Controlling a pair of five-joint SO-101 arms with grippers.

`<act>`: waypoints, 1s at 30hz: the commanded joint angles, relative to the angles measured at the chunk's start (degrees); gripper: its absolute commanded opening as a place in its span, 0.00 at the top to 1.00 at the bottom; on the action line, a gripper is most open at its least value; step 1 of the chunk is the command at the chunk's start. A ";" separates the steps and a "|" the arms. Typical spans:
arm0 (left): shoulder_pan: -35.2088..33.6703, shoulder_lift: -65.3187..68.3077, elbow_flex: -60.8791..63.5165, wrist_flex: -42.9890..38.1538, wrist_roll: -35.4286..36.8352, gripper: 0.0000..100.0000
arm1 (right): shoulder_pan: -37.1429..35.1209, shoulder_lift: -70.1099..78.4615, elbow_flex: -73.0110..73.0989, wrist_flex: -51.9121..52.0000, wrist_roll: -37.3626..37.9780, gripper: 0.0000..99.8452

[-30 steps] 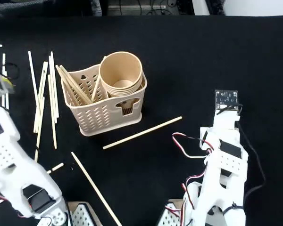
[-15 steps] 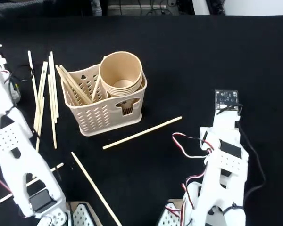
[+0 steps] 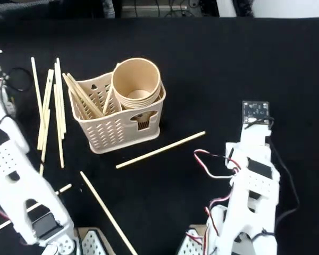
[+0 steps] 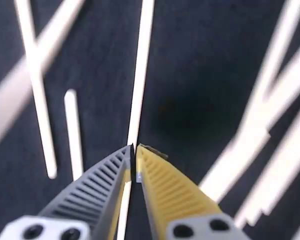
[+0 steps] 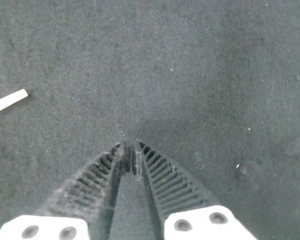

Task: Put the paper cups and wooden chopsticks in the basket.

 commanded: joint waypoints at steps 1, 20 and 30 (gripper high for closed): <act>1.10 -25.14 17.27 0.44 0.44 0.97 | -0.26 -1.45 -0.31 -0.97 0.09 0.97; -2.33 -15.21 38.64 -27.52 2.02 0.81 | -0.26 -1.45 -0.31 -0.62 0.35 0.97; -2.15 4.57 8.66 -7.03 -0.88 0.97 | -0.26 -1.45 -0.31 -0.62 0.35 0.97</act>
